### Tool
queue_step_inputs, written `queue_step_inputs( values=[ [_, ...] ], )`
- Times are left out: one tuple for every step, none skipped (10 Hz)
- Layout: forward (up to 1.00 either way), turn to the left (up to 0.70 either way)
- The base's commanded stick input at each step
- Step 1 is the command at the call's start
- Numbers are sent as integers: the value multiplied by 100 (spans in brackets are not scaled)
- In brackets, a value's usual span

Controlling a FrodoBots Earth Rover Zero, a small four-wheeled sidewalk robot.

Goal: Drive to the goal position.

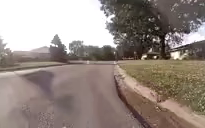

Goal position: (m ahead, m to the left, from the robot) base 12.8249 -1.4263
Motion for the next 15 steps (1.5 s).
queue_step_inputs(
  values=[
    [85,0],
    [85,0],
    [85,0],
    [85,0],
    [85,0],
    [85,0],
    [85,0],
    [85,0],
    [85,0],
    [85,0],
    [85,0],
    [85,0],
    [85,0],
    [85,0],
    [85,0]
  ],
)
